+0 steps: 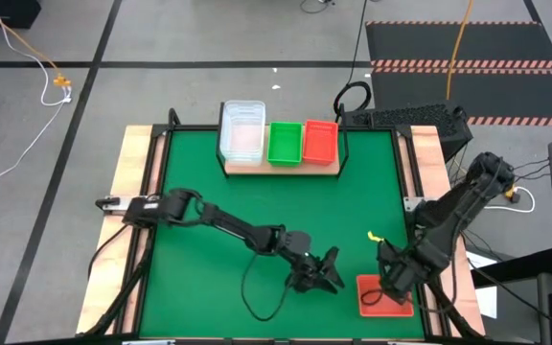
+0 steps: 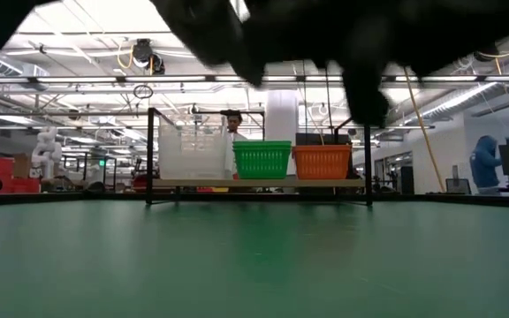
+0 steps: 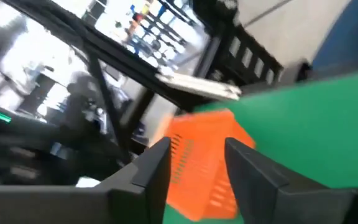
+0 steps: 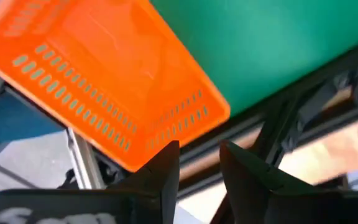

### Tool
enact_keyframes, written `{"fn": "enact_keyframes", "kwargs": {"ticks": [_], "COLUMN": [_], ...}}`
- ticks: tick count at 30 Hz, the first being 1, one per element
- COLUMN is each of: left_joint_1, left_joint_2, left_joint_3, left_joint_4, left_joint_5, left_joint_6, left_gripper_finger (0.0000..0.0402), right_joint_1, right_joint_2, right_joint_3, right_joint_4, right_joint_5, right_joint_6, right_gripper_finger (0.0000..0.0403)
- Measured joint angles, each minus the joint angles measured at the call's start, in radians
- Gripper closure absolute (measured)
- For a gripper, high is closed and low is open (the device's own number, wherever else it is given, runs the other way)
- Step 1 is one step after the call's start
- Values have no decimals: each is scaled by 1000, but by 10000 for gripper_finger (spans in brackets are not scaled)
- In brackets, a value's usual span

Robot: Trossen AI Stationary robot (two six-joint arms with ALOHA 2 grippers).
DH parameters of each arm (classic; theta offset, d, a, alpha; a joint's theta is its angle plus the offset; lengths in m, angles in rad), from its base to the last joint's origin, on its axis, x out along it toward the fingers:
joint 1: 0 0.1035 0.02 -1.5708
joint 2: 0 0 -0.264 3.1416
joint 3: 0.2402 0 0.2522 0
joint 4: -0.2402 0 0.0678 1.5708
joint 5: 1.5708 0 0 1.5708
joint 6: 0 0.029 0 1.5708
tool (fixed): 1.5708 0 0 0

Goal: Stack baskets on shelf by color
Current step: Stack the orange bin on the top of the other orange bins on the shelf

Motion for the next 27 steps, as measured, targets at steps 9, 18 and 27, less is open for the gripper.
{"fn": "enact_keyframes", "kwargs": {"ticks": [9,18,27], "left_joint_1": [0,2,2], "left_joint_2": [304,402,404], "left_joint_3": [476,774,773], "left_joint_4": [-203,-711,-584], "left_joint_5": [-91,-119,-121], "left_joint_6": [-70,-3,-24], "left_gripper_finger": [183,212,240], "right_joint_1": [52,52,51], "right_joint_2": [-12,-12,-12], "right_joint_3": [0,0,0], "right_joint_4": [32,34,34], "right_joint_5": [-43,-43,-38], "right_joint_6": [115,110,113], "right_gripper_finger": [291,291,291]}}
